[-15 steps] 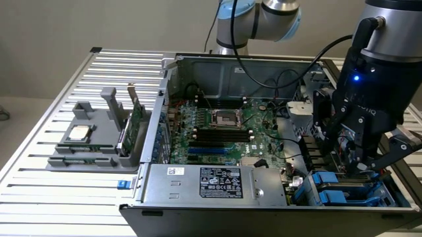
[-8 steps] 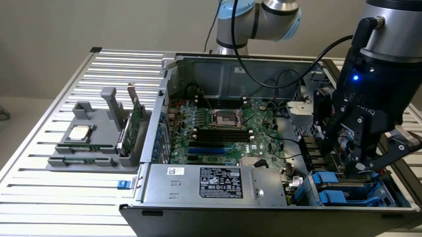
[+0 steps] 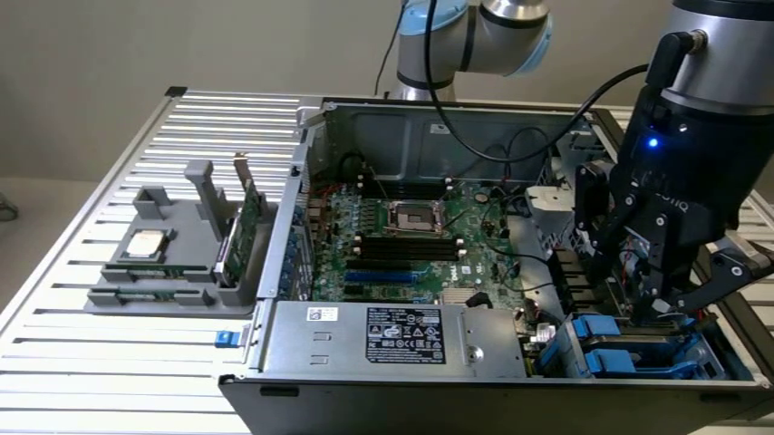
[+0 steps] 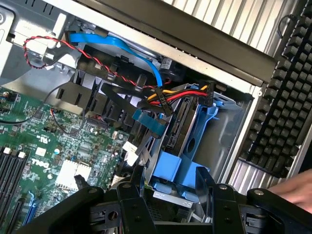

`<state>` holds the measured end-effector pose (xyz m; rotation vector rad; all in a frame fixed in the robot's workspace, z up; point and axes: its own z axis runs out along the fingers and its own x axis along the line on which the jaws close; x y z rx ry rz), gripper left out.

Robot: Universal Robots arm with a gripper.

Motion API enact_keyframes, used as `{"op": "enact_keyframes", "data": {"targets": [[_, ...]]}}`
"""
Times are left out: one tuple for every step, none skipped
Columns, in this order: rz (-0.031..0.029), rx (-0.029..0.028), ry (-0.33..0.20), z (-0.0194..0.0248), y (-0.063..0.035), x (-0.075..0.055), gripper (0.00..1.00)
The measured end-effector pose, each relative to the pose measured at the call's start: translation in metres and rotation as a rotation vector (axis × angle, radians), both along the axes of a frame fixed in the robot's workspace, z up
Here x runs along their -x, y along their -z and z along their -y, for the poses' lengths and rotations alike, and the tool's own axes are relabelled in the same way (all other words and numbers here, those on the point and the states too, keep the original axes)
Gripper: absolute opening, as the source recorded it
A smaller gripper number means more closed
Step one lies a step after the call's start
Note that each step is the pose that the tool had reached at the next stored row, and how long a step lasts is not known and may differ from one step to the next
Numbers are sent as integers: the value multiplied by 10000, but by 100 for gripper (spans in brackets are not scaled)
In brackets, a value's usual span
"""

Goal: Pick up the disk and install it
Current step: 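Insert the first disk wire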

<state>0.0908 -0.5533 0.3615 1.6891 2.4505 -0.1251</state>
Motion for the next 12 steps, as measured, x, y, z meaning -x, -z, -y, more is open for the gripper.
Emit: {"op": "enact_keyframes", "data": {"targets": [[-2,-1,0,0,0,0,55],[-5,-1,0,0,0,0,55],[-6,-4,0,1,1,0,55],[0,-32,2,1,1,-1,55],[2,-104,10,1,2,-7,55],[3,-190,22,1,2,-14,55],[4,-275,35,1,1,-21,55],[6,-368,42,0,1,-35,55],[8,-459,51,1,1,-50,55],[10,-553,62,0,1,-68,55],[11,-625,70,0,1,-88,55],[12,-693,76,1,1,-112,55]]}}
